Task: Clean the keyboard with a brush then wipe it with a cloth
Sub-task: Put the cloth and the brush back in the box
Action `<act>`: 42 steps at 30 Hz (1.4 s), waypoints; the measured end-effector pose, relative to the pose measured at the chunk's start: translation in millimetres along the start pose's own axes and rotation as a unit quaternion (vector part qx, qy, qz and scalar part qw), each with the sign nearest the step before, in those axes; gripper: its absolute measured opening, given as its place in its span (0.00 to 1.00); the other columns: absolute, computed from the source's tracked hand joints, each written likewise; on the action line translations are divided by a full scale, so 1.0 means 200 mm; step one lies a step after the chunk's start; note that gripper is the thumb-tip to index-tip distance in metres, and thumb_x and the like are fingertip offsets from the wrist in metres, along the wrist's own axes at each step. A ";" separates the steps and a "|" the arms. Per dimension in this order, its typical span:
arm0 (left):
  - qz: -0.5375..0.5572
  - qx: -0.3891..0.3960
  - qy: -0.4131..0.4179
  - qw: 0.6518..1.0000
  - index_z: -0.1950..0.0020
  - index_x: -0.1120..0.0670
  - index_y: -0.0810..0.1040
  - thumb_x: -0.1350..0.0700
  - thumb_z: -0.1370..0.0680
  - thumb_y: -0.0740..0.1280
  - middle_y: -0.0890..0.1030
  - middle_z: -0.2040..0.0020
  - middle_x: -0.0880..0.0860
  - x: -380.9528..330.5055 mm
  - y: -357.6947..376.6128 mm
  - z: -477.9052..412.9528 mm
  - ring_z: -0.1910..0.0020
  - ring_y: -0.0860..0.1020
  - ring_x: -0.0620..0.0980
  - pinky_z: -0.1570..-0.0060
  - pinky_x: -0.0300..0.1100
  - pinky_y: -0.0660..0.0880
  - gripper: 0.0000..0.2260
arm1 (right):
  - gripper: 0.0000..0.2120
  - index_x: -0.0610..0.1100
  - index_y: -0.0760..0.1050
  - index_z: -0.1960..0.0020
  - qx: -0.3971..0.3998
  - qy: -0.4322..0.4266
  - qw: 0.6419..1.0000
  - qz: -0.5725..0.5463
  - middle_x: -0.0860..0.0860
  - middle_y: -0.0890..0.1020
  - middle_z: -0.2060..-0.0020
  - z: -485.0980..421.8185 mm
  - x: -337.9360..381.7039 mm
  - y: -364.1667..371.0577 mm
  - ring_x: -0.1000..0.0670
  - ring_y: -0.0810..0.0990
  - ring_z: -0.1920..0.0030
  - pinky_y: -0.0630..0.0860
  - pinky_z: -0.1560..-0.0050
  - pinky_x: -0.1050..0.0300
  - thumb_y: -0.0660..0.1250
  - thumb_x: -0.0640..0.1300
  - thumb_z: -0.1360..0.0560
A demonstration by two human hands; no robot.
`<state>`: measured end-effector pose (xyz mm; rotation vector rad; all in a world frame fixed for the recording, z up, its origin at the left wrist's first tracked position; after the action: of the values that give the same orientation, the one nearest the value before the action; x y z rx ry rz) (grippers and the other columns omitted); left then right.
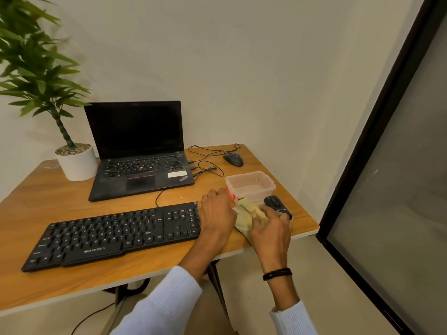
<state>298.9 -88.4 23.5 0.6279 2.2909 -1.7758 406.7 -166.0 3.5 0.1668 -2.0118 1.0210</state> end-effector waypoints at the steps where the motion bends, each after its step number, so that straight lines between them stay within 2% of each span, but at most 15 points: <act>1: 0.027 -0.014 -0.004 1.000 0.30 0.54 0.74 0.62 0.24 0.65 0.79 0.39 0.55 0.05 -0.05 0.02 0.39 0.76 0.56 0.39 0.50 0.73 0.21 | 0.16 0.49 0.77 0.36 0.014 -0.006 1.000 -0.025 0.45 0.73 0.42 0.01 0.02 0.01 0.45 0.73 0.39 0.73 0.41 0.53 0.70 0.47 0.24; 3: 0.083 -0.033 -0.017 0.996 0.27 0.53 0.74 0.64 0.25 0.67 0.80 0.38 0.53 0.16 -0.14 0.06 0.38 0.77 0.53 0.36 0.51 0.75 0.25 | 0.16 0.51 0.78 0.37 0.043 -0.017 0.996 -0.073 0.48 0.76 0.42 0.02 0.07 0.03 0.48 0.77 0.43 0.77 0.44 0.52 0.70 0.49 0.24; 6: 0.121 -0.062 -0.057 0.989 0.25 0.53 0.71 0.65 0.24 0.69 0.79 0.36 0.51 0.38 -0.31 0.15 0.36 0.75 0.50 0.34 0.52 0.75 0.27 | 0.18 0.51 0.76 0.36 0.087 -0.046 0.992 -0.079 0.50 0.78 0.44 0.08 0.13 0.08 0.53 0.77 0.47 0.74 0.49 0.60 0.70 0.50 0.24; 9: 0.112 -0.117 -0.113 0.980 0.22 0.52 0.67 0.55 0.21 0.71 0.77 0.33 0.54 0.67 -0.43 0.27 0.32 0.73 0.52 0.30 0.53 0.71 0.28 | 0.22 0.50 0.72 0.32 0.129 -0.068 0.988 -0.044 0.48 0.76 0.40 0.16 0.19 0.13 0.50 0.76 0.41 0.74 0.44 0.57 0.70 0.50 0.24; 11: 0.086 -0.131 -0.158 0.975 0.20 0.52 0.62 0.44 0.23 0.73 0.72 0.29 0.59 0.85 -0.50 0.35 0.28 0.69 0.59 0.29 0.58 0.67 0.36 | 0.27 0.49 0.68 0.29 0.155 -0.087 0.984 -0.009 0.46 0.72 0.36 0.21 0.23 0.17 0.46 0.72 0.36 0.72 0.38 0.52 0.71 0.52 0.25; 13: 0.059 -0.107 -0.214 0.969 0.18 0.51 0.53 0.35 0.29 0.76 0.64 0.24 0.63 1.00 -0.53 0.42 0.25 0.63 0.64 0.28 0.62 0.63 0.49 | 0.34 0.50 0.64 0.27 0.186 -0.105 0.977 0.011 0.44 0.68 0.33 0.25 0.26 0.22 0.44 0.68 0.33 0.69 0.34 0.50 0.74 0.53 0.28; 15: 0.041 -0.083 -0.258 0.962 0.18 0.48 0.46 0.29 0.37 0.77 0.57 0.21 0.64 1.13 -0.54 0.48 0.23 0.57 0.67 0.26 0.65 0.58 0.60 | 0.44 0.50 0.60 0.24 0.224 -0.101 0.969 0.025 0.42 0.64 0.29 0.26 0.28 0.29 0.42 0.64 0.29 0.67 0.30 0.46 0.77 0.56 0.33; 18: 0.019 -0.058 -0.294 0.954 0.18 0.47 0.40 0.24 0.44 0.76 0.50 0.19 0.64 1.27 -0.53 0.52 0.20 0.50 0.66 0.24 0.65 0.52 0.68 | 0.54 0.50 0.55 0.23 0.256 -0.085 0.960 0.069 0.41 0.61 0.27 0.25 0.31 0.39 0.40 0.60 0.26 0.63 0.27 0.46 0.80 0.61 0.40; 22: 0.023 -0.043 -0.321 0.946 0.19 0.47 0.35 0.23 0.45 0.76 0.46 0.19 0.65 1.37 -0.52 0.52 0.19 0.47 0.66 0.23 0.63 0.50 0.70 | 0.55 0.49 0.56 0.24 0.261 -0.073 0.959 0.080 0.42 0.65 0.29 0.20 0.31 0.47 0.40 0.66 0.29 0.68 0.30 0.44 0.81 0.61 0.42; 25: 0.015 -0.043 -0.319 0.947 0.19 0.47 0.34 0.22 0.45 0.75 0.49 0.19 0.66 1.39 -0.50 0.49 0.20 0.50 0.66 0.23 0.63 0.51 0.70 | 0.49 0.48 0.60 0.26 0.240 -0.078 0.965 0.074 0.43 0.72 0.35 0.16 0.30 0.50 0.42 0.71 0.34 0.72 0.34 0.46 0.81 0.56 0.39; 28: 0.003 -0.053 -0.317 0.947 0.19 0.47 0.34 0.20 0.46 0.72 0.53 0.20 0.66 1.39 -0.47 0.45 0.21 0.53 0.67 0.23 0.63 0.54 0.71 | 0.47 0.47 0.61 0.27 0.235 -0.083 0.965 0.077 0.44 0.75 0.37 0.11 0.32 0.54 0.42 0.73 0.36 0.73 0.36 0.46 0.81 0.54 0.38; 39: 0.012 -0.100 -0.306 0.947 0.18 0.48 0.44 0.18 0.47 0.70 0.53 0.20 0.65 1.41 -0.39 0.22 0.21 0.52 0.67 0.24 0.63 0.55 0.68 | 0.45 0.46 0.61 0.28 0.262 -0.055 0.958 0.107 0.42 0.74 0.36 -0.14 0.45 0.72 0.41 0.72 0.34 0.74 0.36 0.44 0.81 0.52 0.38; 42: 0.015 -0.096 -0.311 0.945 0.18 0.48 0.44 0.18 0.47 0.70 0.52 0.20 0.66 1.42 -0.37 0.17 0.20 0.51 0.67 0.24 0.63 0.54 0.68 | 0.45 0.45 0.62 0.28 0.261 -0.053 0.958 0.110 0.42 0.73 0.35 -0.19 0.47 0.77 0.40 0.72 0.34 0.73 0.36 0.44 0.82 0.52 0.38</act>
<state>8.9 -74.0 -29.6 0.0446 1.9516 -1.4342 302.2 -15.9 -8.0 0.2871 -1.8380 1.7084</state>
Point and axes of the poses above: each hand's wrist, its own z-axis away from the middle knuckle, its own y-axis out of the palm, x = y × z, the point moved 1 cm from there along -z, towards the middle knuckle
